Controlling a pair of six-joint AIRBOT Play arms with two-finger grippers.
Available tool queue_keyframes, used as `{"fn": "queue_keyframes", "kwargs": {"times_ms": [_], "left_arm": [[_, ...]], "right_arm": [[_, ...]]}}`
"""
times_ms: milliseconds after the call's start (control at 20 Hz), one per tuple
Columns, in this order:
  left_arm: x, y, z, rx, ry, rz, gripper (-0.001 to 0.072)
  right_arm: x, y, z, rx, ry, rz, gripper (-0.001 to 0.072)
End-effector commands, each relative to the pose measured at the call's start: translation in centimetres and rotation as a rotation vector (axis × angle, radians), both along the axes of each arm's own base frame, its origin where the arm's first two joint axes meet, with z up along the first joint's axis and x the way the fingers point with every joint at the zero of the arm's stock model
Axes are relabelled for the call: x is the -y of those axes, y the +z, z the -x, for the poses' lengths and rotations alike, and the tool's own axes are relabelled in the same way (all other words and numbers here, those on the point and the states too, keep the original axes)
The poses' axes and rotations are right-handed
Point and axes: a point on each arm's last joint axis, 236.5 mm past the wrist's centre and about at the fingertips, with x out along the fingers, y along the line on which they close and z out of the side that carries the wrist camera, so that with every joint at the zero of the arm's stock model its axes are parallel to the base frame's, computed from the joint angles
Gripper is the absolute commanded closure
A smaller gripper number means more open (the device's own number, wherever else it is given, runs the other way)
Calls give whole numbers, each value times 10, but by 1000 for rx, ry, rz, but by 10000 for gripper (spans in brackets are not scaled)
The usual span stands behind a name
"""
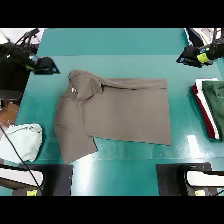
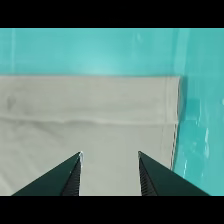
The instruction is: Fold the shirts.
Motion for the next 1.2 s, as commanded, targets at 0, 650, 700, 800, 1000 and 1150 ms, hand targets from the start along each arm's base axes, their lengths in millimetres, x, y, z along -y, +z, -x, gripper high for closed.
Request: {"fn": "queue_keyframes", "kwargs": {"times_ms": [0, 650, 700, 800, 1000, 1150], "left_arm": [[-25, -35, 58, -142, 53, 77, 200], [-24, -155, 181, -465, 153, 200, 201], [-24, -158, 184, -471, 156, 197, 201], [-23, -161, 185, -474, 161, 199, 201], [-11, -164, 180, -456, 120, 170, 402], [6, -166, 176, -436, 68, 140, 592]], "right_arm": [[-4, -4, 14, -52, 40, 5, 300], [-28, -6, 22, -80, 103, 7, 301], [-28, -6, 23, -80, 104, 7, 301], [-32, -7, 23, -81, 112, 8, 301], [-33, -3, 27, -82, 117, 9, 302], [-31, 2, 37, -90, 140, 25, 303]]}}
